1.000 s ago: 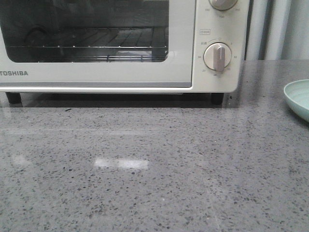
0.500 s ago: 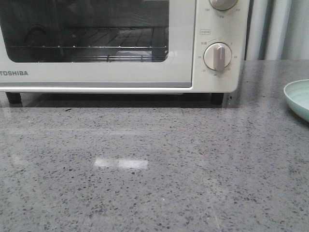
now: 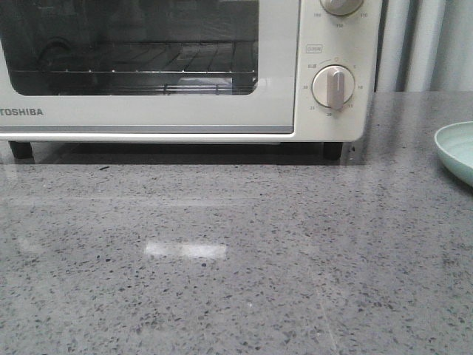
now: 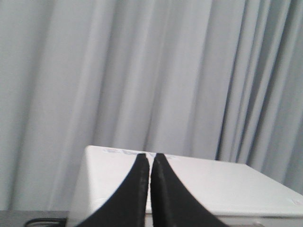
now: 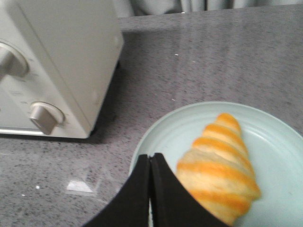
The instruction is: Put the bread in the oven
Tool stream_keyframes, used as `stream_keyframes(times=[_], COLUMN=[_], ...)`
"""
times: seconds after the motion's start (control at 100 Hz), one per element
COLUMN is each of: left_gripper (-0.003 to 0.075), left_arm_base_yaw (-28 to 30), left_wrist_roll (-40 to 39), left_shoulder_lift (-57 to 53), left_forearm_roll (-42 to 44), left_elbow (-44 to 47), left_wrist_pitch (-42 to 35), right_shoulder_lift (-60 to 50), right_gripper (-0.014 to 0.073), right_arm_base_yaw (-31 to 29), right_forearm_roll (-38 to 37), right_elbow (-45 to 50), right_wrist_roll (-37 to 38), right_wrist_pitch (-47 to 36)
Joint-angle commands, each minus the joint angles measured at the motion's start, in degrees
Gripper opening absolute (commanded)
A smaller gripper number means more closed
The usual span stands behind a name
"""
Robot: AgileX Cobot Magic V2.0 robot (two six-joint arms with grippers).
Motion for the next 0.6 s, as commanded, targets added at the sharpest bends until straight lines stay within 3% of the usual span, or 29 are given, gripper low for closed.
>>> stream_keyframes(times=[0.0,0.28,0.59], left_gripper=[-0.0021,-0.0021,-0.0021], left_arm_base_yaw=[-5.2,-18.3,-19.3], left_wrist_roll=[-0.7,-0.7,-0.7], left_shoulder_lift=[6.5,23.6,31.5], left_forearm_roll=[3.0,3.5,1.3], left_elbow=[-5.2,-20.7,-29.1], left_wrist_pitch=[-2.1,17.0,24.8], right_shoulder_lift=[2.9,5.9,5.9], right_gripper=[-0.0076,-0.0076,-0.0076], right_arm_base_yaw=[1.2,1.7,1.7], right_forearm_roll=[-0.8,-2.3,-2.3], right_elbow=[-4.4,-9.0,-10.2], right_wrist_roll=[-0.7,-0.8,-0.8], right_wrist_pitch=[-2.8,-1.5,-1.3])
